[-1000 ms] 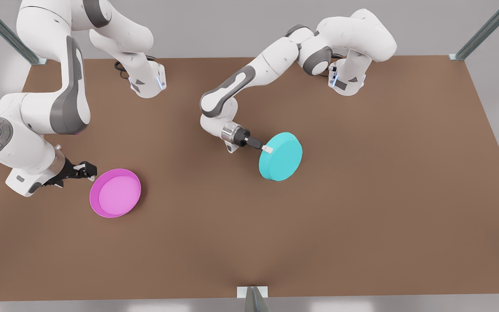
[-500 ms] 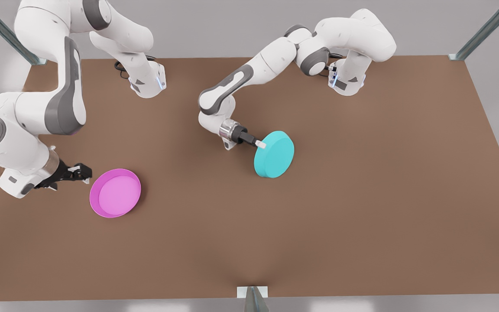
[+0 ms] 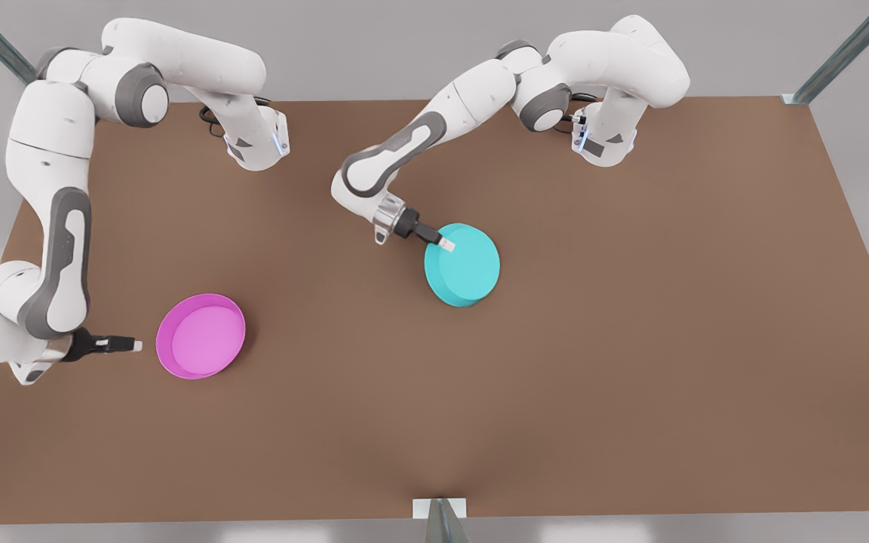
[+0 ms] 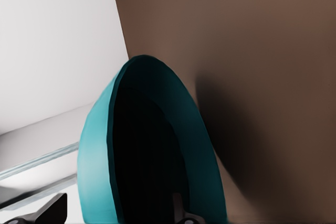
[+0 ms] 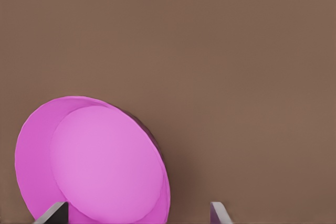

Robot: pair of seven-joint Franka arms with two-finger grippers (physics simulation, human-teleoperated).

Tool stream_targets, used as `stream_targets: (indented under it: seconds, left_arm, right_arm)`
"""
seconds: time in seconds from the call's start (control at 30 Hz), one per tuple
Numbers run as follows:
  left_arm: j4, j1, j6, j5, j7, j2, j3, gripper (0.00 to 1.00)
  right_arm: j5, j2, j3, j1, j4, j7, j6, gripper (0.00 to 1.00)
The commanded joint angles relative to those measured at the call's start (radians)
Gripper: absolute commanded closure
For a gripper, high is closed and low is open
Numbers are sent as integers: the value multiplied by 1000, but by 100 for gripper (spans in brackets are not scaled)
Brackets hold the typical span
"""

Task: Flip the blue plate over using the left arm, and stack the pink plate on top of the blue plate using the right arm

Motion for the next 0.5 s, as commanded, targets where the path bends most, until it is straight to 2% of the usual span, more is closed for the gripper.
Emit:
stream_targets:
  seconds: [0.0, 0.07, 0.1, 0.3, 0.4, 0.47]
  left_arm:
    - [6, 1, 11, -125, -16, 0, 1, 0]
    - [12, -1, 59, -209, -115, -2, 2, 0]
    - [12, -4, 54, -220, -120, -3, 4, 0]
    - [12, -10, 57, -255, -167, -5, 2, 0]
    - [35, -8, 80, -265, -289, -6, -76, 0]
    - [42, -7, 131, -318, -431, -17, -91, 0]
  right_arm:
    - [16, 1, -1, 0, -9, -1, 1, 0]
    - [18, 25, -1, 0, -7, -28, 1, 0]
    - [18, 37, -1, -2, -4, -145, 3, 0]
    - [24, 97, 1, -25, 3, -168, 3, 0]
    - [24, 126, 1, -25, 13, -168, 3, 0]
    - [24, 140, 1, -23, 14, -187, 3, 0]
